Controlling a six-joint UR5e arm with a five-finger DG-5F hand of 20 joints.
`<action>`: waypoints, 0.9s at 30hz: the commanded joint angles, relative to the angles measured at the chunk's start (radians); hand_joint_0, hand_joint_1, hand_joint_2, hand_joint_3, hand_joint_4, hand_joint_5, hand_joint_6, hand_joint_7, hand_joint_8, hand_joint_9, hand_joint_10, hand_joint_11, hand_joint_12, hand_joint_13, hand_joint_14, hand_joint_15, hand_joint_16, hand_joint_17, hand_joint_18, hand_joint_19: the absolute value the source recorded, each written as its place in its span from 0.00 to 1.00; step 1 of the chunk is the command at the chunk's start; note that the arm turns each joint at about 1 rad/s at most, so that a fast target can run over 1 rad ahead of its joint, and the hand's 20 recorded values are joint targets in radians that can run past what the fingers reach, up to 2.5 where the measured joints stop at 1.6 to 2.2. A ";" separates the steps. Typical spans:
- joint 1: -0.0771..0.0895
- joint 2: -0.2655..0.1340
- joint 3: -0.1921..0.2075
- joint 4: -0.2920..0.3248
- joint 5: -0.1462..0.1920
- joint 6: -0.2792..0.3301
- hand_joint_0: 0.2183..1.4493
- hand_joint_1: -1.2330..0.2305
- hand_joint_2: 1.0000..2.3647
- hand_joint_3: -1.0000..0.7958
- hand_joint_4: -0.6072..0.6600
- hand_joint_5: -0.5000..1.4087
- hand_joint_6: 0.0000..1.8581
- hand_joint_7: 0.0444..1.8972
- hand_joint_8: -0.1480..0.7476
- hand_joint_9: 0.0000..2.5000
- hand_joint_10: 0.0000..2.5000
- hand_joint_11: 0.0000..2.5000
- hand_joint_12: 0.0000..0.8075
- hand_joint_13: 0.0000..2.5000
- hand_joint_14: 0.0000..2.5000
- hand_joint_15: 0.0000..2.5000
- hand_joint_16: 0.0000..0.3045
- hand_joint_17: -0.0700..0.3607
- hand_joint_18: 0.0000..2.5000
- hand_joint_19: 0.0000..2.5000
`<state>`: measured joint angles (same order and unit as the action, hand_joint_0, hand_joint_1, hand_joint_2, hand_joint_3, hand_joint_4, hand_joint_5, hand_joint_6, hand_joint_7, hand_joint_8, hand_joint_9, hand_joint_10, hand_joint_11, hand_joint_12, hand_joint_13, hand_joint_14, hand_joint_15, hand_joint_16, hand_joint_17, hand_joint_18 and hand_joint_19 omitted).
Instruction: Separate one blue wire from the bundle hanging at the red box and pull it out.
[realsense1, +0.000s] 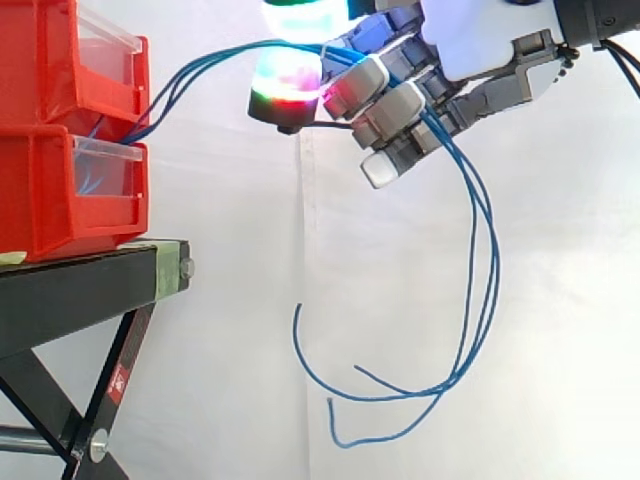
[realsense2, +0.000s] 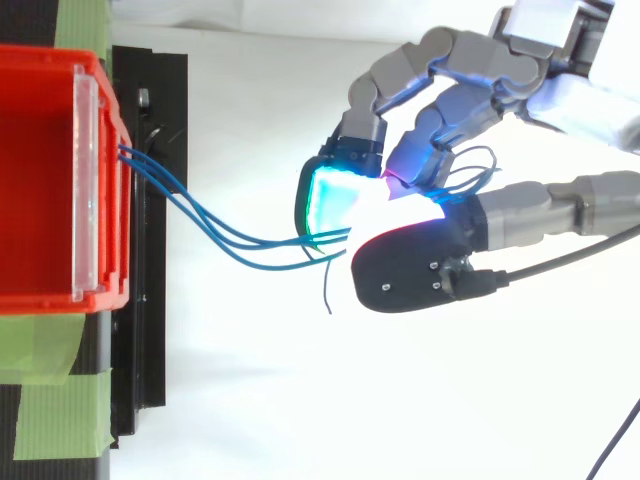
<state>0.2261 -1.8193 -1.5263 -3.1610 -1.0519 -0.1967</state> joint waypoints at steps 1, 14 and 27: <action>0.001 0.000 0.000 0.001 0.001 0.000 0.31 0.23 0.01 0.40 0.60 0.14 0.50 0.45 0.51 0.31 0.21 0.62 0.50 0.30 0.27 0.61 0.17 0.44 0.30 0.31; -0.001 0.000 0.000 -0.001 0.001 0.065 0.27 0.29 0.01 0.33 0.62 0.14 0.50 0.44 0.53 0.32 0.24 0.60 0.50 0.29 0.32 0.58 0.18 0.44 0.30 0.32; -0.001 0.000 0.000 -0.007 0.003 0.077 0.28 0.36 0.01 0.34 0.61 0.15 0.50 0.44 0.53 0.34 0.24 0.59 0.49 0.30 0.34 0.57 0.17 0.43 0.31 0.32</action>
<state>0.2260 -1.8193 -1.5263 -3.1660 -1.0492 -0.1199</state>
